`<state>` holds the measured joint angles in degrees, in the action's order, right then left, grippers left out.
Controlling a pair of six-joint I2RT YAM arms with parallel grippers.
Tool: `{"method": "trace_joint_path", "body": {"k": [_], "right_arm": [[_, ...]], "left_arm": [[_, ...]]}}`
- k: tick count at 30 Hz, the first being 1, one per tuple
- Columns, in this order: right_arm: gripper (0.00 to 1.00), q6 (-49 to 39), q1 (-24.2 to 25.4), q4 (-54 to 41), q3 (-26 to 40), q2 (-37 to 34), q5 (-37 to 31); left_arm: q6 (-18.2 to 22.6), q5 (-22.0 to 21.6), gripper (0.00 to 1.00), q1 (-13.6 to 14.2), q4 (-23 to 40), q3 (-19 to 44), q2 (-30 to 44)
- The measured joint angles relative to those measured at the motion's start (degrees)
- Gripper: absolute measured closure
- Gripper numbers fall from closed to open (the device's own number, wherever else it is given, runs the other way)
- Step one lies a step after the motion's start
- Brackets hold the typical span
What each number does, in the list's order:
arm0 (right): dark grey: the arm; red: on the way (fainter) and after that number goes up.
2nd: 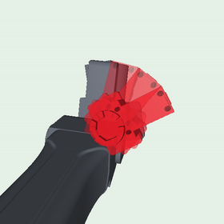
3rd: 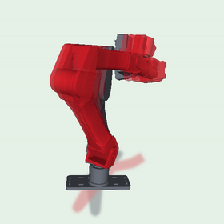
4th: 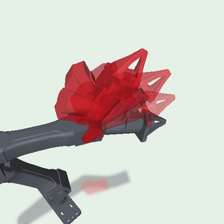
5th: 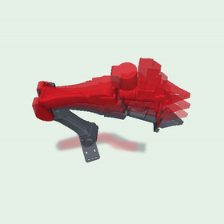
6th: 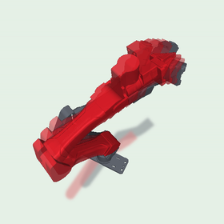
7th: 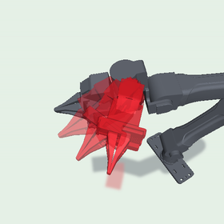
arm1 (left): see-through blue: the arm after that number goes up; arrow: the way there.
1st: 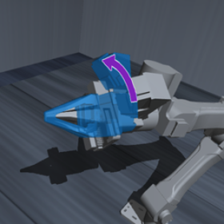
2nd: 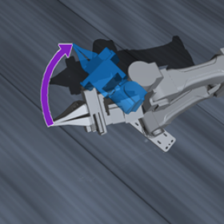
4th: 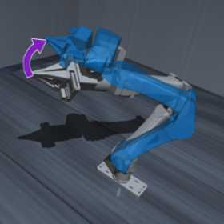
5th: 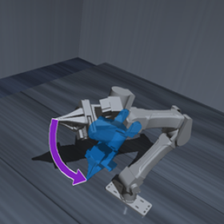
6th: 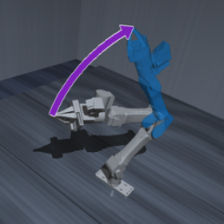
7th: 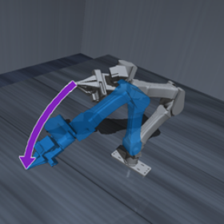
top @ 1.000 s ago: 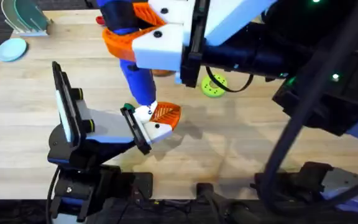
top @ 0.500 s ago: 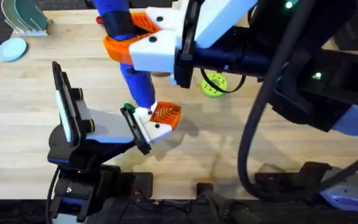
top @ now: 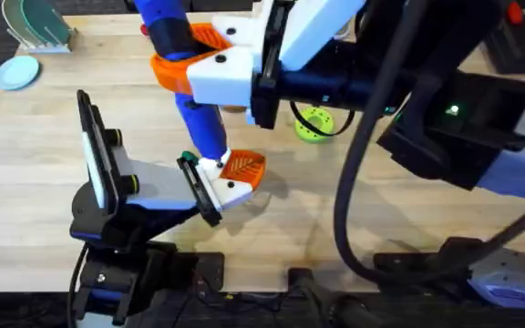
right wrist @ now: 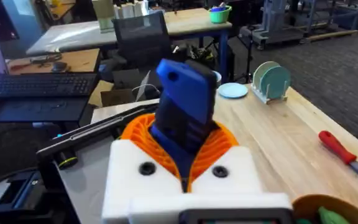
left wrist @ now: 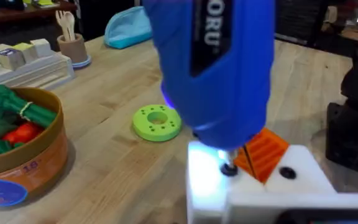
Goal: Pick up the gripper from the table and insert it into the empty holder that is missing its gripper. Then pick up a screw, insert it into the mounting hole, and use the screwdriver to tighten it. Finally, clean up the table by picking up the vegetable and placing it into the bucket.
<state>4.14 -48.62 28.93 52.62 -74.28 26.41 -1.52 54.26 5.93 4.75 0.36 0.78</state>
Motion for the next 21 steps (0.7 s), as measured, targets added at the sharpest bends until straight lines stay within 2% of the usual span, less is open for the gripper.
{"method": "trace_joint_path", "body": {"k": [15, 21], "right_arm": [[0.98, 0.15, 0.04, 0.04, -0.02, 0.0, 0.02], [0.98, 0.15, 0.04, 3.98, -0.02, 0.0, 0.04]], "left_arm": [[0.02, 0.06, 0.996, 0.0, 0.0, 0.0, 0.0], [0.02, 0.02, 0.996, 0.0, -0.02, 0.0, 0.0]]}}
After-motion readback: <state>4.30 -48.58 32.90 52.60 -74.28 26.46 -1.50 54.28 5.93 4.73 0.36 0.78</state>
